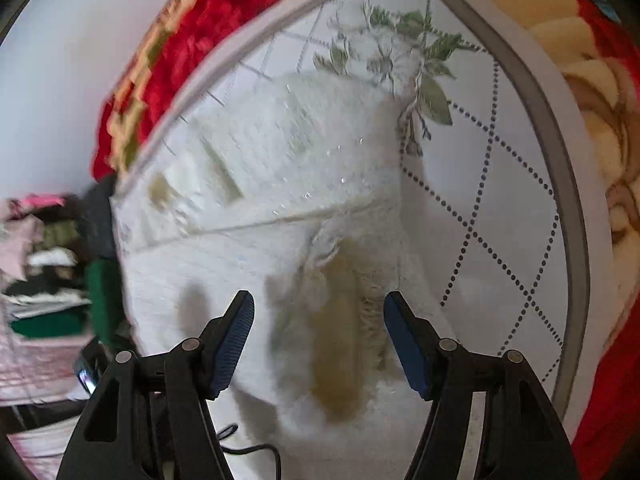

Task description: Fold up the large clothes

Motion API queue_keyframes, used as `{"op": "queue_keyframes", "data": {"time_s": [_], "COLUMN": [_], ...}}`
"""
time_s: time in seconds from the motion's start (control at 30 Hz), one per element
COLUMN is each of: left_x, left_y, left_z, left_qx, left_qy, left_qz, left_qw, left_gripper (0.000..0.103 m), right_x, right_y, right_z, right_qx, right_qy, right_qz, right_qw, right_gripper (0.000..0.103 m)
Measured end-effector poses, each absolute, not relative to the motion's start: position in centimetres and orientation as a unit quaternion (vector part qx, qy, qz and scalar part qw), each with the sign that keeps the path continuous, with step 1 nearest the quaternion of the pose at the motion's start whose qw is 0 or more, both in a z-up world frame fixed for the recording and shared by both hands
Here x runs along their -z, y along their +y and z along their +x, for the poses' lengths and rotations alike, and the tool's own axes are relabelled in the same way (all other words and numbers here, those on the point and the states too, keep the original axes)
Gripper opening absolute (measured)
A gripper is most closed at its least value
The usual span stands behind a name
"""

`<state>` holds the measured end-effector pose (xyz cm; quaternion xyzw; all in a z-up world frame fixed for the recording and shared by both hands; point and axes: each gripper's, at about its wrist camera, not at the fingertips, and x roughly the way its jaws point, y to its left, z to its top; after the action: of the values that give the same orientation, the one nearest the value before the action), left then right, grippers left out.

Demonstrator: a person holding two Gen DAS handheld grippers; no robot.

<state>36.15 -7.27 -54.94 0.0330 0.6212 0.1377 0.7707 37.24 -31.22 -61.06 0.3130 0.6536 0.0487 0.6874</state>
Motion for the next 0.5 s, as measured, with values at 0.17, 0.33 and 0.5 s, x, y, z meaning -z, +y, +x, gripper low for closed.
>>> {"op": "queue_keyframes", "data": {"time_s": [0.17, 0.33, 0.5], "left_x": [55.6, 55.9, 56.1], "left_y": [-7.2, -6.1, -5.3], "left_z": [36.6, 37.0, 38.7], "left_qx": [-0.137, -0.120, -0.104], "left_qy": [0.608, 0.610, 0.622], "left_qz": [0.028, -0.015, -0.043], "left_qw": [0.781, 0.783, 0.775], "left_gripper": [0.103, 0.103, 0.103], "right_x": [60.4, 56.8, 55.9], "right_y": [-29.3, -28.1, -26.9], "right_z": [37.6, 38.5, 40.3], "right_qx": [-0.038, -0.041, -0.033], "right_qy": [0.644, 0.609, 0.592], "right_qz": [0.247, 0.202, 0.128], "right_qw": [0.723, 0.766, 0.795], "right_gripper": [0.006, 0.006, 0.005]}}
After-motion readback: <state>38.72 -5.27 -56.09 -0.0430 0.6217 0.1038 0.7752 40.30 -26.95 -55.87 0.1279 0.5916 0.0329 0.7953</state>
